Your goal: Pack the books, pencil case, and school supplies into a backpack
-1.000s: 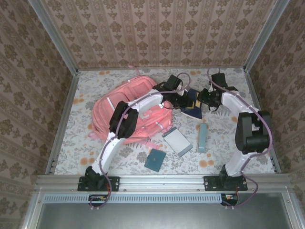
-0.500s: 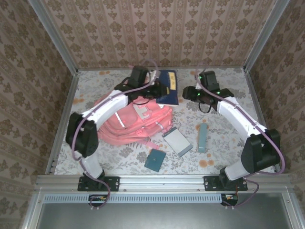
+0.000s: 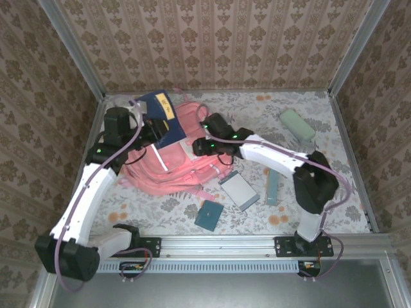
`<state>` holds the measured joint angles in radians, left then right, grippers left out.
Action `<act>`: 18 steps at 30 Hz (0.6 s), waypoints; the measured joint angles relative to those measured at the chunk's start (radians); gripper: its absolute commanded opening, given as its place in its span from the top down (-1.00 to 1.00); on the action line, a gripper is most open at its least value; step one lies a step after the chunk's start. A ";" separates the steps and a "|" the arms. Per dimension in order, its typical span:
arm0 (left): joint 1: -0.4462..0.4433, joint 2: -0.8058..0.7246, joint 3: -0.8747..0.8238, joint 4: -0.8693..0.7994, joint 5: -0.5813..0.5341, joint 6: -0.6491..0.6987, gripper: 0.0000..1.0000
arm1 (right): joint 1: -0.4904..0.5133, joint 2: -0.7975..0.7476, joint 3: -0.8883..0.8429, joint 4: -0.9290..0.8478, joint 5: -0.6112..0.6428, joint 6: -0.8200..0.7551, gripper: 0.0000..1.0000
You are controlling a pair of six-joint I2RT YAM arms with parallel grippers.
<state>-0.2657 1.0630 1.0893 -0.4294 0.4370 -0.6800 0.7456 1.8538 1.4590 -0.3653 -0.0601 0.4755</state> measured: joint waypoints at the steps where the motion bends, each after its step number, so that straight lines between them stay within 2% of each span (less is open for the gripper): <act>1: 0.010 -0.023 -0.006 -0.013 0.000 0.002 0.74 | 0.020 0.038 0.029 0.003 -0.001 0.008 -0.08; 4: 0.035 -0.067 -0.020 -0.057 0.000 0.008 0.73 | 0.063 0.138 0.093 0.013 -0.010 0.034 -0.07; 8: 0.062 -0.094 -0.034 -0.101 0.000 0.012 0.72 | 0.063 0.198 0.101 0.019 -0.010 0.050 -0.08; 13: 0.071 -0.100 -0.035 -0.121 0.000 0.015 0.72 | 0.009 0.200 0.077 0.031 -0.023 0.042 -0.07; 18: 0.071 -0.099 -0.035 -0.121 0.002 0.015 0.71 | -0.108 0.168 0.016 0.053 -0.023 -0.018 -0.06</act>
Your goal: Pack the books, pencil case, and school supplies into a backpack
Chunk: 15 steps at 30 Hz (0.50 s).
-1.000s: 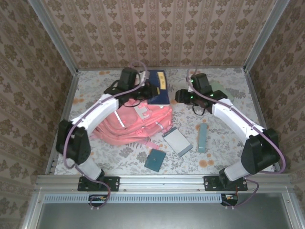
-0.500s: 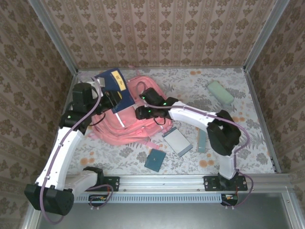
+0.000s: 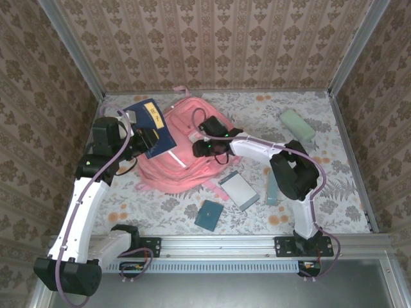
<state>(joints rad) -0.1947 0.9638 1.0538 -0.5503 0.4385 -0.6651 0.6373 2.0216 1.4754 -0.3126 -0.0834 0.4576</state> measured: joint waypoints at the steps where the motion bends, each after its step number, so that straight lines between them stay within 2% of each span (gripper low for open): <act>1: 0.000 0.000 0.000 0.000 0.002 0.000 0.71 | -0.028 -0.006 -0.008 -0.001 0.001 -0.014 -0.07; 4: 0.000 -0.001 -0.006 0.000 0.002 0.000 0.71 | -0.108 -0.016 -0.012 -0.017 0.018 -0.066 -0.07; 8: 0.000 -0.011 -0.040 0.002 0.002 0.000 0.70 | -0.152 -0.035 -0.008 -0.061 0.064 -0.124 -0.07; 11: 0.000 -0.026 -0.080 0.001 -0.007 -0.001 0.70 | -0.134 -0.056 -0.002 -0.105 0.091 -0.158 -0.08; 15: 0.004 -0.066 -0.131 -0.007 -0.034 -0.002 0.70 | -0.046 -0.085 0.017 -0.145 0.119 -0.223 -0.08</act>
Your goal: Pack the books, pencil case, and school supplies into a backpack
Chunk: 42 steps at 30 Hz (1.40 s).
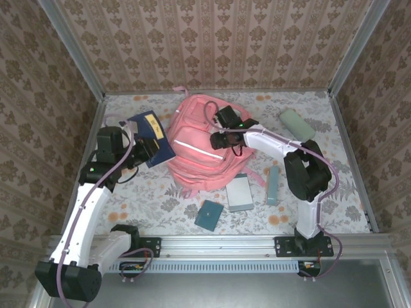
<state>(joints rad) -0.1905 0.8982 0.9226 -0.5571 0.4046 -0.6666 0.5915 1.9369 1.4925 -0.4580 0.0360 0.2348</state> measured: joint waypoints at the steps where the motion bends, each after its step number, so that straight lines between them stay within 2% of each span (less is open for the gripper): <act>1: 0.004 -0.016 -0.013 -0.005 -0.007 -0.002 0.69 | 0.033 -0.002 0.013 -0.006 0.008 -0.027 -0.08; 7: 0.030 -0.101 -0.060 -0.035 -0.027 -0.014 0.67 | 0.200 0.017 0.097 -0.029 0.037 -0.169 -0.09; 14: 0.035 -0.138 -0.069 -0.051 -0.028 -0.014 0.66 | 0.244 0.073 0.113 -0.078 0.074 -0.290 -0.15; 17: 0.037 -0.156 -0.077 -0.053 -0.027 -0.014 0.66 | 0.252 0.087 0.109 -0.095 0.109 -0.319 -0.08; 24: 0.042 -0.166 -0.100 -0.065 -0.027 -0.015 0.66 | 0.266 0.105 0.117 -0.103 0.159 -0.340 1.00; 32: 0.042 -0.184 -0.201 -0.011 -0.024 -0.076 0.66 | 0.255 0.105 0.227 -0.179 0.163 -0.312 1.00; 38: 0.042 -0.156 -0.262 0.079 -0.024 -0.149 0.66 | 0.205 0.105 0.445 -0.274 0.148 -0.246 1.00; 42: 0.033 -0.129 -0.324 0.200 -0.032 -0.219 0.65 | 0.159 0.105 0.568 -0.321 0.101 -0.184 1.00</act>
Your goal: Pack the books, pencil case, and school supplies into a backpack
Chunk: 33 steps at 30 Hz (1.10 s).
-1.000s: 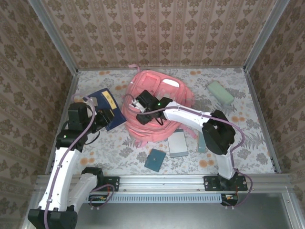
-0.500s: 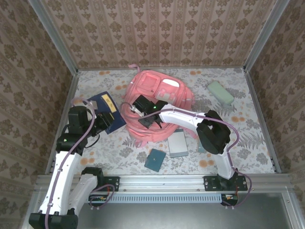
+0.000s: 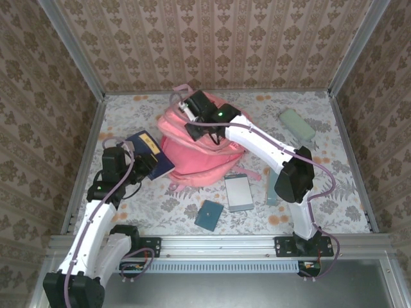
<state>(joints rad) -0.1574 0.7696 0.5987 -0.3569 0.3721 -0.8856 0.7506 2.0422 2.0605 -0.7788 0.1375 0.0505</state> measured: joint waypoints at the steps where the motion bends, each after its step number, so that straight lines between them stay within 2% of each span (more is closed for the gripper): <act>1: -0.007 0.011 -0.017 0.029 -0.007 -0.019 0.65 | -0.010 0.000 0.019 -0.013 -0.013 0.011 1.00; 8: -0.107 0.151 -0.063 0.264 -0.088 -0.119 0.62 | -0.022 0.024 0.085 -0.071 -0.064 0.060 1.00; 16: -0.184 0.471 -0.024 0.617 -0.167 -0.213 0.63 | -0.019 0.037 0.089 -0.078 -0.094 0.093 1.00; 27: -0.223 0.862 0.086 1.021 -0.244 -0.405 0.65 | -0.020 0.037 0.104 -0.079 -0.123 0.136 1.00; 28: -0.227 0.902 0.113 1.044 -0.247 -0.425 0.61 | -0.021 0.038 0.105 -0.079 -0.124 0.137 1.00; 29: -0.231 0.931 0.132 1.060 -0.248 -0.433 0.49 | -0.021 0.039 0.105 -0.078 -0.124 0.138 1.00; 30: -0.237 0.960 0.155 1.070 -0.251 -0.445 0.27 | -0.023 0.040 0.106 -0.078 -0.124 0.140 1.00; 32: -0.250 0.993 0.194 1.065 -0.253 -0.457 -0.01 | -0.026 0.043 0.109 -0.079 -0.124 0.140 1.00; 33: -0.257 1.001 0.213 1.049 -0.253 -0.457 -0.28 | -0.029 0.044 0.111 -0.079 -0.124 0.141 1.00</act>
<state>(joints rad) -0.4149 1.7702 0.8120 0.6922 0.1196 -1.3430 0.7216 2.0865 2.1715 -0.8577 0.0139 0.1913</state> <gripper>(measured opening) 0.470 0.067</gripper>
